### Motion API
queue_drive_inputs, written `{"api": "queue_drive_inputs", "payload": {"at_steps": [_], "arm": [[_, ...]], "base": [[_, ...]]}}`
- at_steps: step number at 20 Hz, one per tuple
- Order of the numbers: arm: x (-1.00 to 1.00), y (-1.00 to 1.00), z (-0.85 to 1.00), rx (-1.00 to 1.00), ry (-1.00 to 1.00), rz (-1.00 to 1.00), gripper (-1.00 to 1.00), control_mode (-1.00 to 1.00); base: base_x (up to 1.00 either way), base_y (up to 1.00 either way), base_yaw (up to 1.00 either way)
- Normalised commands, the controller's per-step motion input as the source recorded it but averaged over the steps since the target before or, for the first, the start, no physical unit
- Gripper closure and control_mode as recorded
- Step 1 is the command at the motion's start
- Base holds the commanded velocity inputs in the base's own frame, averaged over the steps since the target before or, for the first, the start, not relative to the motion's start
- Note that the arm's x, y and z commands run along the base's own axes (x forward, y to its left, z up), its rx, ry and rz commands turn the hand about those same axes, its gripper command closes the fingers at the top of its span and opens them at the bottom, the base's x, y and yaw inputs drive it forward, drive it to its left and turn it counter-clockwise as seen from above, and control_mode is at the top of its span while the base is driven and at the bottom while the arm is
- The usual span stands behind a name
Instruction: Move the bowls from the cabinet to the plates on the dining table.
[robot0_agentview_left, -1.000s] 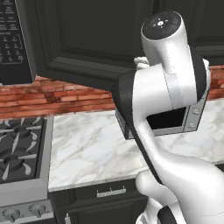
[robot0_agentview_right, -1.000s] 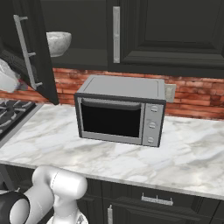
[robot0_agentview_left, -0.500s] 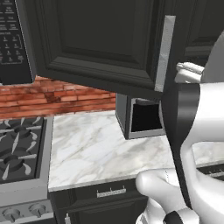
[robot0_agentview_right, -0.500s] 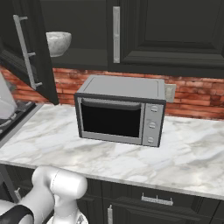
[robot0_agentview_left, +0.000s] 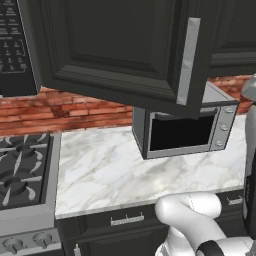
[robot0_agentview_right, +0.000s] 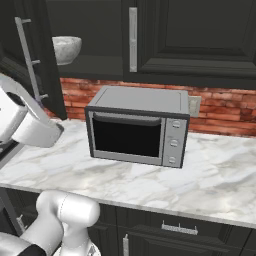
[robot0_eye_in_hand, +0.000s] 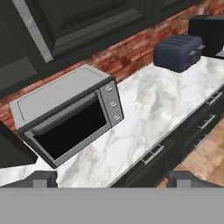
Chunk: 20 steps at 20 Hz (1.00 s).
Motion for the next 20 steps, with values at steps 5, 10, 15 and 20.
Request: {"api": "queue_drive_inputs", "payload": {"at_steps": [5, 10, 15, 20], "arm": [[0.28, -0.53, -0.02, 0.0, 0.0, 0.1, -1.0, -1.0], [0.42, -0.31, -0.13, 0.09, 0.0, 0.16, -1.0, -1.0], [0.46, -0.11, -0.19, 0.12, -0.01, 0.16, -1.0, -1.0], [0.56, 0.0, -0.03, 0.09, 0.0, 0.1, -1.0, -1.0]], "base": [[0.0, 0.0, 0.0], [0.0, 0.0, 0.0], [0.0, 0.0, 0.0], [0.0, 0.0, 0.0]]}}
